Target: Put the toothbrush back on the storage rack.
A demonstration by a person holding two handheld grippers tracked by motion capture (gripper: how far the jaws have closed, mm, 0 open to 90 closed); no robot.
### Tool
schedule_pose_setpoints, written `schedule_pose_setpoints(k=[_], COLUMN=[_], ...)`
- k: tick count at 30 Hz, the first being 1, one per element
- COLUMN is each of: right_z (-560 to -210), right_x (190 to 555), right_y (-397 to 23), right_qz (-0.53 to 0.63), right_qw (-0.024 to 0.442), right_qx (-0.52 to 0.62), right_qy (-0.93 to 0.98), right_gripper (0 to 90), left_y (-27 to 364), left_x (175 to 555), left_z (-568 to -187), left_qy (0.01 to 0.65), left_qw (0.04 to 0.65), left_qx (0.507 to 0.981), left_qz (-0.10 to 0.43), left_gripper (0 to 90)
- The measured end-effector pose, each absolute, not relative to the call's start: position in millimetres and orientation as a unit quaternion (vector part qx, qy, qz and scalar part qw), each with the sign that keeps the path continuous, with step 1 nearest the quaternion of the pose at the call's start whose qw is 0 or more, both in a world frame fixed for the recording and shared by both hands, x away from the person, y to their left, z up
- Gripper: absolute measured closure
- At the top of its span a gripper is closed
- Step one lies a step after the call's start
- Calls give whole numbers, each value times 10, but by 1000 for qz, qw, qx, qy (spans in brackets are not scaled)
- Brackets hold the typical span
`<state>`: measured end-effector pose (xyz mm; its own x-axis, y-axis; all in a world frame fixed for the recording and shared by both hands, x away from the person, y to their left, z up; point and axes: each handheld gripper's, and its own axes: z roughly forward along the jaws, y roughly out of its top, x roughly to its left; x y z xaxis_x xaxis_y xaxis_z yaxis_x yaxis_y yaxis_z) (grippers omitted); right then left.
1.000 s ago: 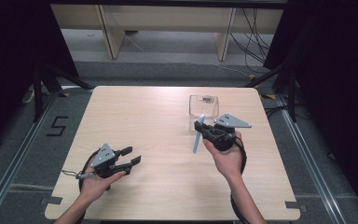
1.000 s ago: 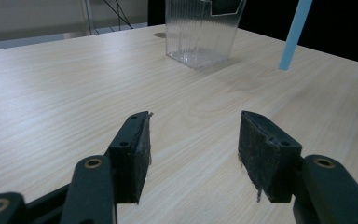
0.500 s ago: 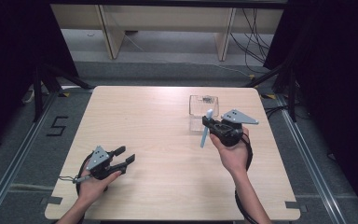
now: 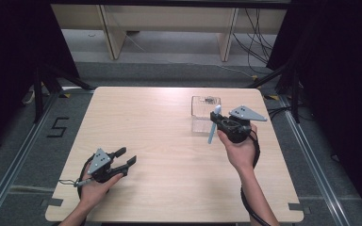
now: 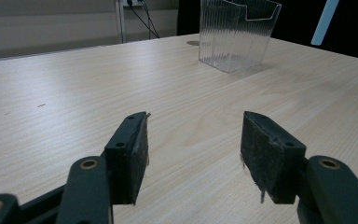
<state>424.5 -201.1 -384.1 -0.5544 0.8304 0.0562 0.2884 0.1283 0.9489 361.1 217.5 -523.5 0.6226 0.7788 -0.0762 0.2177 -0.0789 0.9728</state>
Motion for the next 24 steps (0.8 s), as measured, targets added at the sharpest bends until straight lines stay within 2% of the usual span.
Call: schedule_pose_setpoints(k=[24], right_z=[-3668], right_x=[4464], right_y=[-2182], right_qz=[541], right_qw=[279], right_qx=[426], right_qy=[670], right_gripper=[855], left_y=[2169], left_x=[3602], left_z=[-5227], left_qy=[365], left_qw=[569], left_qx=[695], left_qz=[245], left_gripper=[413])
